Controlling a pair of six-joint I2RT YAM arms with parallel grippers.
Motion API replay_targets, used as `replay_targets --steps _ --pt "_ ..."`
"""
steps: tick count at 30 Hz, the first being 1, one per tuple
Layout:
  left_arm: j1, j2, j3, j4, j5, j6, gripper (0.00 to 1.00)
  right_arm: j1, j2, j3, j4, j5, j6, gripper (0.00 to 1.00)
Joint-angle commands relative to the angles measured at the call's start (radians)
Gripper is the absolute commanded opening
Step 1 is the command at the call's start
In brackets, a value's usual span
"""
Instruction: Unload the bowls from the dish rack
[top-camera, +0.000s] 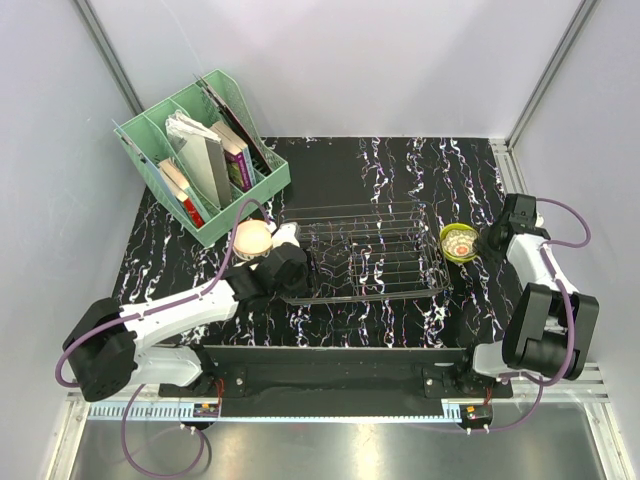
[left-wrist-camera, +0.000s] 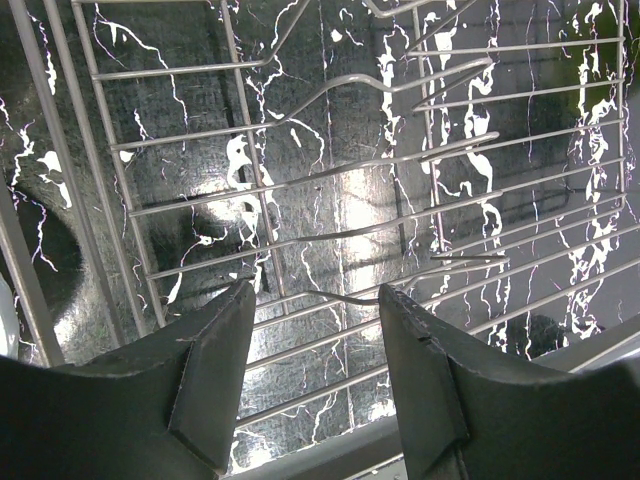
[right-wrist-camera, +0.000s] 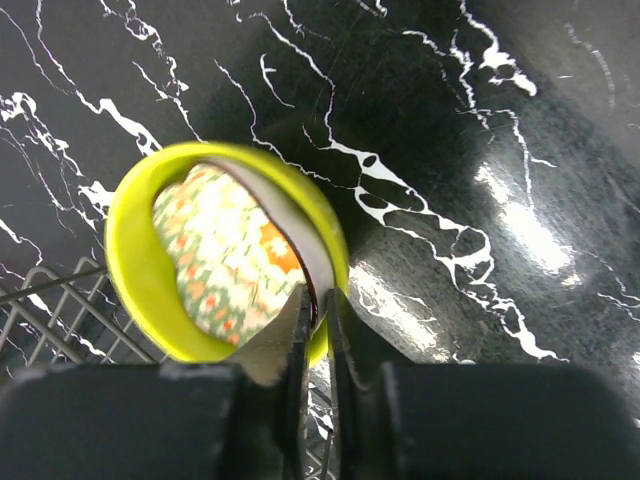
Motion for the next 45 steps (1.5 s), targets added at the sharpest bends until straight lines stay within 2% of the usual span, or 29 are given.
replay_targets --steps 1,9,20,27,45 --pt "-0.003 -0.004 -0.012 -0.003 -0.017 0.010 0.57 0.002 0.032 0.047 0.015 -0.045 -0.024 0.10" --pt "-0.002 -0.002 -0.012 -0.001 -0.017 0.010 0.57 0.001 -0.011 0.049 0.006 -0.054 -0.028 0.00" --pt "-0.002 0.001 -0.012 0.003 -0.013 0.009 0.57 0.002 -0.086 0.102 -0.054 -0.076 -0.035 0.00" --pt "-0.002 0.004 -0.014 0.005 -0.011 0.012 0.57 0.002 -0.065 0.111 -0.049 -0.099 -0.007 0.00" --pt "-0.002 -0.007 -0.017 0.002 -0.014 0.015 0.57 0.001 -0.056 -0.008 0.057 -0.126 0.073 0.00"
